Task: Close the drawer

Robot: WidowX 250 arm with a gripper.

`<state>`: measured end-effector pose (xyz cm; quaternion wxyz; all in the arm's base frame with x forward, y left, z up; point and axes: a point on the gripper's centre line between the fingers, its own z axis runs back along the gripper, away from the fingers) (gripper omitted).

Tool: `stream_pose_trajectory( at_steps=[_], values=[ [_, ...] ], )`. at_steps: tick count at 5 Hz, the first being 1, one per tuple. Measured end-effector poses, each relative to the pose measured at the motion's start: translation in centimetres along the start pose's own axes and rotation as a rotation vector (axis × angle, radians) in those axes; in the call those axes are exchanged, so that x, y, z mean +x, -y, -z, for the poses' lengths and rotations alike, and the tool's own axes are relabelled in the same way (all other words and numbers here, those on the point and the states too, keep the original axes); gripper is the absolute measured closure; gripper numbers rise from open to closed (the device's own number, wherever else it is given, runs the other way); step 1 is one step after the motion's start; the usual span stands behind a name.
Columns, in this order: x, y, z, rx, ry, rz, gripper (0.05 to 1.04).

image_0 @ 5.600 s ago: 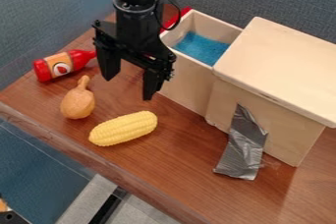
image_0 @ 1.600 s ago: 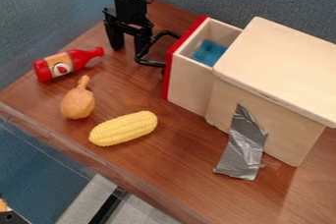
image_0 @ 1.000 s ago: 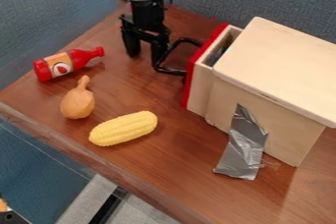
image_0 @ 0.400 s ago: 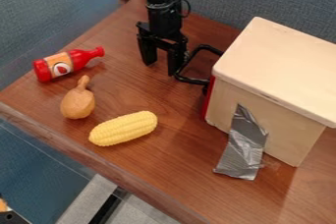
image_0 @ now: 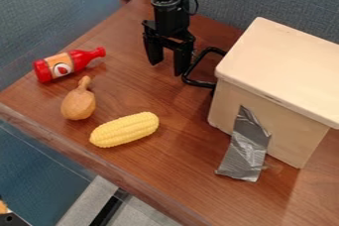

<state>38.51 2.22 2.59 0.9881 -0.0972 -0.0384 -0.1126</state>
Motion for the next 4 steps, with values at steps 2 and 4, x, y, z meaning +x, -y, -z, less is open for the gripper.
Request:
stream_pose_trajectory(
  at_steps=[2, 4],
  values=[
    [-0.6, 0.2, -1.5, 0.012, 0.025, -0.014, 0.083],
    [-3.1, -2.7, -5.2, 0.117, 0.062, -0.141, 0.083]
  ],
)
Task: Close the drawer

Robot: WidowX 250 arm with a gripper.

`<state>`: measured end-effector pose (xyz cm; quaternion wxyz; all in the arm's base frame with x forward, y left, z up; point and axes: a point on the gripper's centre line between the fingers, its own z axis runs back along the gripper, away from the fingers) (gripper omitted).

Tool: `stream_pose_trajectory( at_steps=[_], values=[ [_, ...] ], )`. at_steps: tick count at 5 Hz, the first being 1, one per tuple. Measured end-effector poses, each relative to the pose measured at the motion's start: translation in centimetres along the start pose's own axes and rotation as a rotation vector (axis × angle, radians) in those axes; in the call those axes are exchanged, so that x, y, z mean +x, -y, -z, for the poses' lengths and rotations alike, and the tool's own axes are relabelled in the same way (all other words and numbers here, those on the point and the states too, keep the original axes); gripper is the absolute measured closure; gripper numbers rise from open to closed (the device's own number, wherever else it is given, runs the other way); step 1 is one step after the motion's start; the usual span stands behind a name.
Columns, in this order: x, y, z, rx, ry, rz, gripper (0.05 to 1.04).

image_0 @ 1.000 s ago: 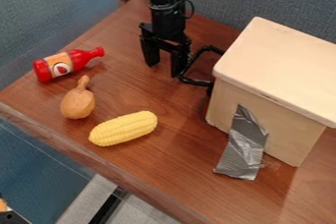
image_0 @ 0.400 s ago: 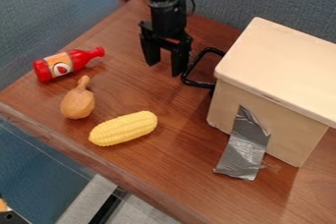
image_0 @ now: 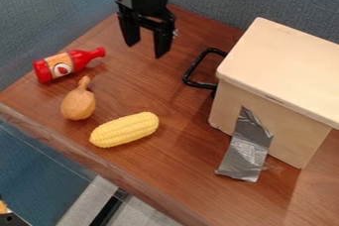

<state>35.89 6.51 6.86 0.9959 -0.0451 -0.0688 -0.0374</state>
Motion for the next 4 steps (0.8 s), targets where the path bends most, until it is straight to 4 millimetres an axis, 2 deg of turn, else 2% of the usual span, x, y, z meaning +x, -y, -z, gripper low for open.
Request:
stream_pose_trajectory(
  at_steps=[2, 3, 4],
  values=[
    [-1.5, -1.1, -2.0, 0.108, -0.064, -0.028, 0.083],
    [-2.5, -0.8, -2.6, 0.097, -0.105, -0.011, 0.083],
    [-3.2, -0.9, -4.0, 0.067, -0.082, -0.006, 0.083]
  ],
)
